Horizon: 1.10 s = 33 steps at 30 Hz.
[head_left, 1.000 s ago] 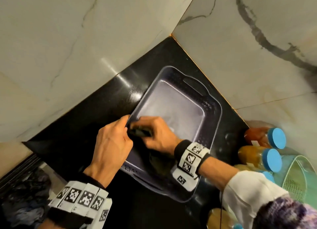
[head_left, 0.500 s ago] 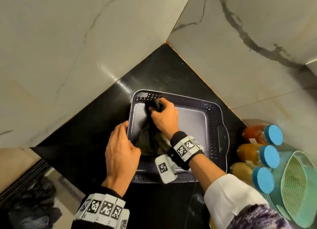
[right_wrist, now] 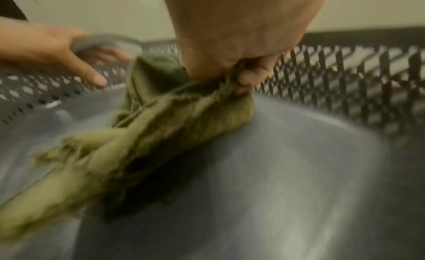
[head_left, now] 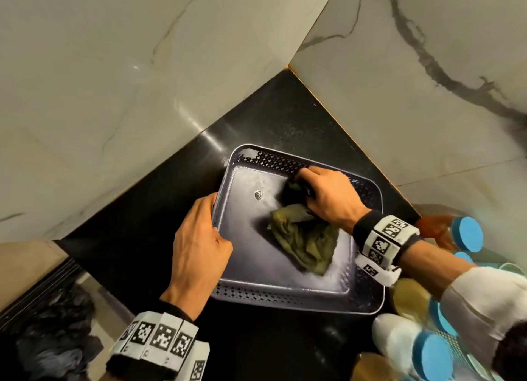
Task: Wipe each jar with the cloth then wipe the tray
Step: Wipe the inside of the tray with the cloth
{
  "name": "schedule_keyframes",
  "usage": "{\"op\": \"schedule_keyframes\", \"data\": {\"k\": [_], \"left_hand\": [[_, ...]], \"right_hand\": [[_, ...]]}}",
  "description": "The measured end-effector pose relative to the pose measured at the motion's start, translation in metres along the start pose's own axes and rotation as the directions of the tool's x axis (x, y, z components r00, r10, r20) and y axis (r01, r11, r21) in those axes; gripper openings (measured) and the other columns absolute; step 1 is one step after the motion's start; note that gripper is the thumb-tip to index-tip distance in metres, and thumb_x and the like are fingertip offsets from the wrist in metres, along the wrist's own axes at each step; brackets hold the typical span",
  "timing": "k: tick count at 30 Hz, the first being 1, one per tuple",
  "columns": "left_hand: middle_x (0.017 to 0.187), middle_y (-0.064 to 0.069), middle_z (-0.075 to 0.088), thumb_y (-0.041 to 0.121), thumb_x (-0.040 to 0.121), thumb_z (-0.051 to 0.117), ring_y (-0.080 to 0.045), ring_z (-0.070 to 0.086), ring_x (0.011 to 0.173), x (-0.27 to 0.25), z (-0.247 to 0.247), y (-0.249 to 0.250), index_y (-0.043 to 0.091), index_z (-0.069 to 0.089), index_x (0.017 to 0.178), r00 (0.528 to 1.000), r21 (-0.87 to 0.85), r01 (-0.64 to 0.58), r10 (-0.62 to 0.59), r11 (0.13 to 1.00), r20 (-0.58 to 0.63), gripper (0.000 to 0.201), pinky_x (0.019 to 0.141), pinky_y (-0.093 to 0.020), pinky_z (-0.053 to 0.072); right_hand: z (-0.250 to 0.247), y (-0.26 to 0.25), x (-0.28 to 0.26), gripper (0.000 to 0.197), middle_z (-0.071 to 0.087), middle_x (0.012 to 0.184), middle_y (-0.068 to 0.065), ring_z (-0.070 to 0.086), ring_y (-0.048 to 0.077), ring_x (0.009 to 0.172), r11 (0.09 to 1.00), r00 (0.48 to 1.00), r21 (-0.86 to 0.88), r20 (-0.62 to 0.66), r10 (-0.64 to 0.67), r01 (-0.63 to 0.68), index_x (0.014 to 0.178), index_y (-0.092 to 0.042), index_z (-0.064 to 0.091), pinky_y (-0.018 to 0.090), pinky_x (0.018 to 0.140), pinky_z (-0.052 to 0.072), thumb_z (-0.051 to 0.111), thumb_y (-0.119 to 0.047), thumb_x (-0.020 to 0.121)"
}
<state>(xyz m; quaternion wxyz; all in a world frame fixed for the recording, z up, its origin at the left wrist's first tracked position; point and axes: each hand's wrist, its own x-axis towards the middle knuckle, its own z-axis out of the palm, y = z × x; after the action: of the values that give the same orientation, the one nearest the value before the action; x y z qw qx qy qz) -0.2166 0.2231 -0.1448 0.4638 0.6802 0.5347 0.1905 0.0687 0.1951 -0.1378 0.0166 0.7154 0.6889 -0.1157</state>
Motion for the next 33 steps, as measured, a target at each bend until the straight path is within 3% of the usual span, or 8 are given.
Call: {"op": "schedule_keyframes", "data": {"k": [3, 6, 8, 15, 20, 27, 30, 33], "left_hand": [[0.126, 0.002, 0.067, -0.016, 0.075, 0.064, -0.019, 0.065, 0.111, 0.003, 0.000, -0.001, 0.018, 0.061, 0.136, 0.999, 0.003, -0.035, 0.035, 0.999, 0.020, 0.070, 0.088, -0.020, 0.048], [0.117, 0.005, 0.066, -0.017, 0.073, 0.064, -0.003, 0.057, 0.097, 0.006, 0.000, -0.005, 0.018, 0.062, 0.130, 0.996, 0.031, -0.084, 0.082, 0.996, 0.043, 0.067, 0.076, 0.000, 0.040], [0.116, 0.005, 0.066, -0.018, 0.073, 0.064, 0.002, 0.051, 0.093, 0.008, -0.001, -0.006, 0.017, 0.063, 0.129, 0.993, 0.046, -0.108, 0.106, 0.993, 0.053, 0.067, 0.073, 0.003, 0.038], [0.117, -0.008, 0.068, -0.001, 0.074, 0.056, -0.021, 0.059, 0.105, 0.008, 0.005, -0.003, 0.009, 0.064, 0.126, 0.993, 0.027, -0.116, 0.117, 0.993, -0.035, 0.053, 0.083, -0.020, 0.039], [0.123, -0.010, 0.066, -0.005, 0.072, 0.060, -0.028, 0.060, 0.112, 0.007, 0.007, -0.004, 0.007, 0.062, 0.128, 0.997, 0.008, -0.072, 0.072, 0.997, -0.020, 0.057, 0.088, -0.021, 0.038], [0.120, -0.005, 0.068, -0.013, 0.070, 0.062, -0.030, 0.064, 0.111, 0.009, 0.002, -0.004, 0.014, 0.062, 0.129, 0.997, 0.046, -0.065, 0.062, 0.997, 0.053, 0.065, 0.092, -0.036, 0.050], [0.117, -0.005, 0.069, -0.013, 0.069, 0.061, -0.033, 0.065, 0.107, 0.011, 0.003, -0.002, 0.015, 0.063, 0.126, 0.987, 0.078, -0.120, 0.111, 0.990, 0.112, 0.064, 0.090, -0.041, 0.053], [0.117, -0.005, 0.070, -0.014, 0.073, 0.061, -0.032, 0.067, 0.104, 0.014, 0.005, -0.002, 0.015, 0.062, 0.130, 0.981, 0.100, -0.130, 0.113, 0.986, 0.159, 0.065, 0.088, -0.036, 0.052]], "right_hand": [[0.006, 0.008, -0.019, 0.035, 0.067, 0.103, 0.000, 0.067, 0.030, 0.092, 0.986, 0.998, 0.155, -0.005, 0.059, -0.057, 0.111, -0.019, 0.061, 0.042, 0.073, 0.055, 0.059, -0.023, 0.076], [0.022, -0.005, -0.020, 0.037, 0.069, 0.102, -0.002, 0.066, 0.020, 0.093, 0.905, 0.979, 0.410, -0.110, 0.171, -0.112, 0.109, -0.015, 0.064, 0.040, 0.084, 0.053, 0.066, -0.005, 0.073], [0.028, -0.017, -0.005, 0.034, 0.070, 0.099, -0.002, 0.066, 0.017, 0.091, 0.875, 0.977, 0.480, -0.144, 0.154, -0.067, 0.107, -0.013, 0.065, 0.040, 0.082, 0.053, 0.070, 0.000, 0.076], [0.041, -0.073, 0.044, 0.055, 0.070, 0.114, 0.003, 0.067, 0.026, 0.099, 0.880, 0.981, 0.435, -0.051, -0.189, 0.192, 0.120, -0.011, 0.065, 0.036, 0.081, 0.053, 0.066, -0.004, 0.066], [0.045, -0.076, 0.040, 0.048, 0.070, 0.107, 0.004, 0.066, 0.028, 0.093, 0.863, 0.985, 0.475, -0.089, -0.147, 0.171, 0.117, -0.010, 0.066, 0.044, 0.076, 0.052, 0.066, -0.002, 0.069], [0.028, -0.068, 0.027, 0.049, 0.068, 0.119, 0.003, 0.066, 0.023, 0.106, 0.863, 0.977, 0.463, -0.033, -0.210, 0.202, 0.118, -0.009, 0.066, 0.031, 0.091, 0.052, 0.063, 0.004, 0.071], [0.030, -0.035, 0.002, 0.050, 0.067, 0.116, 0.003, 0.066, 0.029, 0.101, 0.935, 0.988, 0.323, -0.013, -0.152, 0.148, 0.118, -0.011, 0.064, 0.036, 0.083, 0.054, 0.065, -0.003, 0.069], [0.031, -0.003, -0.015, 0.045, 0.066, 0.111, 0.002, 0.067, 0.033, 0.094, 0.969, 0.997, 0.243, -0.072, -0.031, 0.048, 0.117, -0.013, 0.062, 0.045, 0.074, 0.055, 0.065, -0.011, 0.072]]}}
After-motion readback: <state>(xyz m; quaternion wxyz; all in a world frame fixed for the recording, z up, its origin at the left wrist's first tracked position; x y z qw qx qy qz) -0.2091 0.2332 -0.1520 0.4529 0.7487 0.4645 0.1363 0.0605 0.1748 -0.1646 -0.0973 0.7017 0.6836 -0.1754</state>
